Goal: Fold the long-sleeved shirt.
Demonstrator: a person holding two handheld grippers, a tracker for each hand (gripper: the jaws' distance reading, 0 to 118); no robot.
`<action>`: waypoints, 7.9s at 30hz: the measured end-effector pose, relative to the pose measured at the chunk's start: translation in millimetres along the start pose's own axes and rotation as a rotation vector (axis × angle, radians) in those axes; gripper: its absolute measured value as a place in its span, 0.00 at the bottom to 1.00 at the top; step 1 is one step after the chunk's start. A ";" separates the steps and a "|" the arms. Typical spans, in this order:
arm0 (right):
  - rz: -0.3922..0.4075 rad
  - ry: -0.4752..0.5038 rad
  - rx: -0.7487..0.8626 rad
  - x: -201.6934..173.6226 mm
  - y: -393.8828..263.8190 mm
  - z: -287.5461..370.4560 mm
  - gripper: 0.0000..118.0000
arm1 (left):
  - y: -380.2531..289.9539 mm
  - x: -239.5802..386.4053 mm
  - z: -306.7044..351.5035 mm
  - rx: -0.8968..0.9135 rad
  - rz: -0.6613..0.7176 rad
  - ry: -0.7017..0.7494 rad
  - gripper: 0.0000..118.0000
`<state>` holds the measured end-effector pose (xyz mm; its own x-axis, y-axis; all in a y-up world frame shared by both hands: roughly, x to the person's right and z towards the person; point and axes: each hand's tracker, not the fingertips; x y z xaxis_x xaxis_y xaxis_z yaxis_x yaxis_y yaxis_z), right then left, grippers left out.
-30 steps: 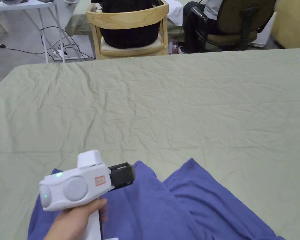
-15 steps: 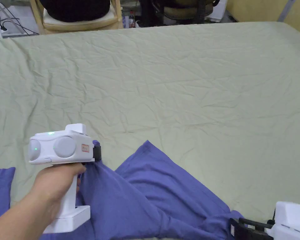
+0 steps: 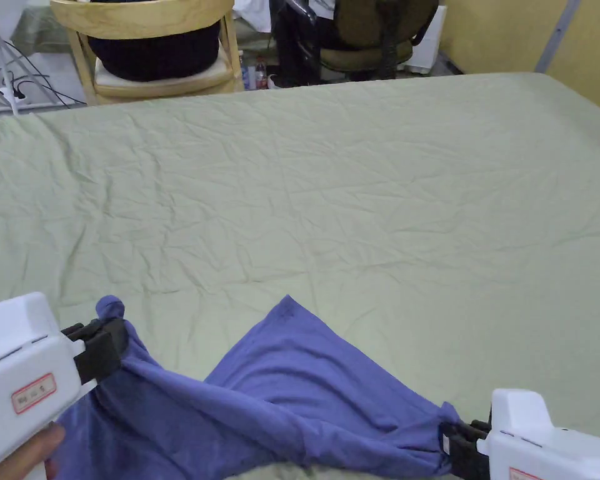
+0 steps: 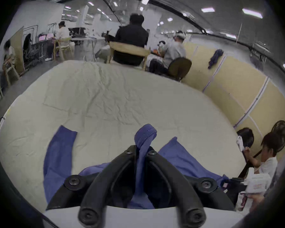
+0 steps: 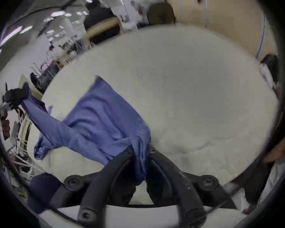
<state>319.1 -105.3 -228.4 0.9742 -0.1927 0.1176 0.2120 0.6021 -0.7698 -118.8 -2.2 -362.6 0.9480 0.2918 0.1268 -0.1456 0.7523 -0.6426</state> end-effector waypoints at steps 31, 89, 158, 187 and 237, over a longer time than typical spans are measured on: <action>0.146 0.033 0.757 -153.4 366.5 311.7 0.09 | 306.1 15.2 258.3 0.770 0.070 -0.030 0.07; 0.154 -0.130 -0.057 4.8 81.6 -41.1 0.09 | -66.1 -103.8 -15.5 -0.120 0.043 0.111 0.07; 0.617 0.194 -0.033 -143.4 84.1 49.3 0.05 | -120.4 -93.5 132.6 0.000 0.027 0.033 0.07; 0.274 0.060 -0.044 -94.9 10.9 -7.9 0.16 | -108.7 -123.9 15.7 -0.152 0.182 0.197 0.95; 0.345 -0.180 0.526 -87.5 92.2 180.2 0.07 | -14.5 -42.9 179.4 0.246 0.037 -0.001 0.01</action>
<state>267.4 106.7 -196.6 0.9812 0.1844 0.0571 -0.1497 0.9136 -0.3780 -208.1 80.3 -223.2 0.9404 0.3228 0.1074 -0.2451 0.8619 -0.4439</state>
